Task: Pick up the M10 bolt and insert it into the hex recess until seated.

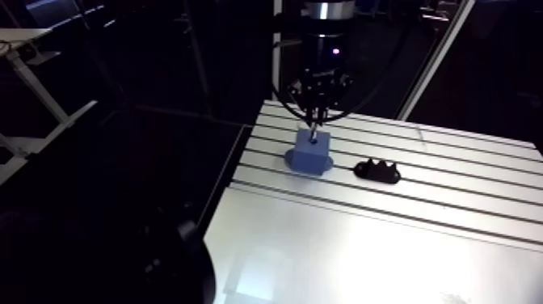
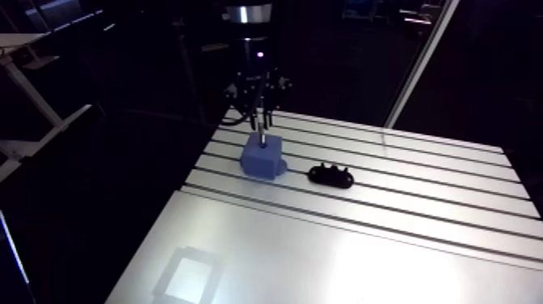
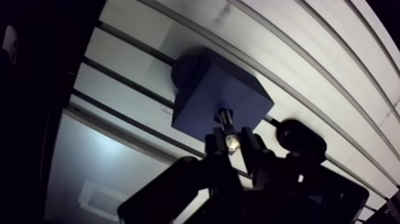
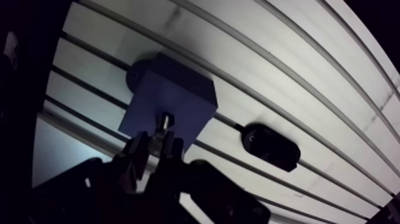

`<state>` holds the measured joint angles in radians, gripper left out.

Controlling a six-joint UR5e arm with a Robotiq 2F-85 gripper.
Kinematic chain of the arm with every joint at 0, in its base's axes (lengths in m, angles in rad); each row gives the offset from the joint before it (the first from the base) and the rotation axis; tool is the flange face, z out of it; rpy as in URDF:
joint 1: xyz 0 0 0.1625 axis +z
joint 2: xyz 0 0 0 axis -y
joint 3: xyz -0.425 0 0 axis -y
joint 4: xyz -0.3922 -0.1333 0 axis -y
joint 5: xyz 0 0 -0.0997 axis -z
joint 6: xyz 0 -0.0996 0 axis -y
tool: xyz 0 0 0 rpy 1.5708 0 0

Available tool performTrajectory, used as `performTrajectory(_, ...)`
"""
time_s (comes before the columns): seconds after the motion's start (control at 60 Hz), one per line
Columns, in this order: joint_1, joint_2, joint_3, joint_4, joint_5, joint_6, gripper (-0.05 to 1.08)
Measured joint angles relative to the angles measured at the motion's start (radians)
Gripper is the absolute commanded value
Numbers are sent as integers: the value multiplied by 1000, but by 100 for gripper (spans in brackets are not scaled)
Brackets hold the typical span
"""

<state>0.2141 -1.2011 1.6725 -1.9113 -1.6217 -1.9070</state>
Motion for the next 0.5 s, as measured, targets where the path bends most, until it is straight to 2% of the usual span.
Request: performTrajectory(0.5,-1,10,1,-1,-1,0,97)
